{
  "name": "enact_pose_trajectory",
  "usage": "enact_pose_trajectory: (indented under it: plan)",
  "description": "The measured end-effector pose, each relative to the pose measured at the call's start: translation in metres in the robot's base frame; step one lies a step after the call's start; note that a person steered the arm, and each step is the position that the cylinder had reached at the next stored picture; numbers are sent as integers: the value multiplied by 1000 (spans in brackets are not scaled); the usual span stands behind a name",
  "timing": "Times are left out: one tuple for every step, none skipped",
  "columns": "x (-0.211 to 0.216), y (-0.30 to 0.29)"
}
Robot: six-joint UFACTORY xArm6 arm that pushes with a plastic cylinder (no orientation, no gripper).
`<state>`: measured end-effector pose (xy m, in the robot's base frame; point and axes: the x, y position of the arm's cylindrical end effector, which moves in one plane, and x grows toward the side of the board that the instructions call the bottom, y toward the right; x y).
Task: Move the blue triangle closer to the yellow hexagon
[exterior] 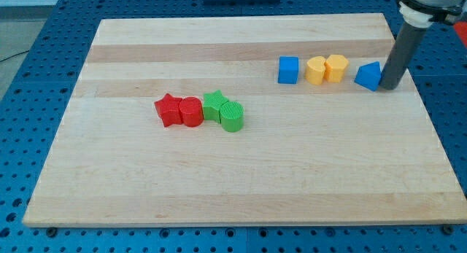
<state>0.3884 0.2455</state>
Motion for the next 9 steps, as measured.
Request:
enact_pose_trajectory:
  plan:
    - [4, 2]
    - [33, 11]
    - [45, 1]
    - [33, 1]
    - [17, -2]
    - [15, -18]
    - [15, -31]
    - [8, -32]
    - [-1, -32]
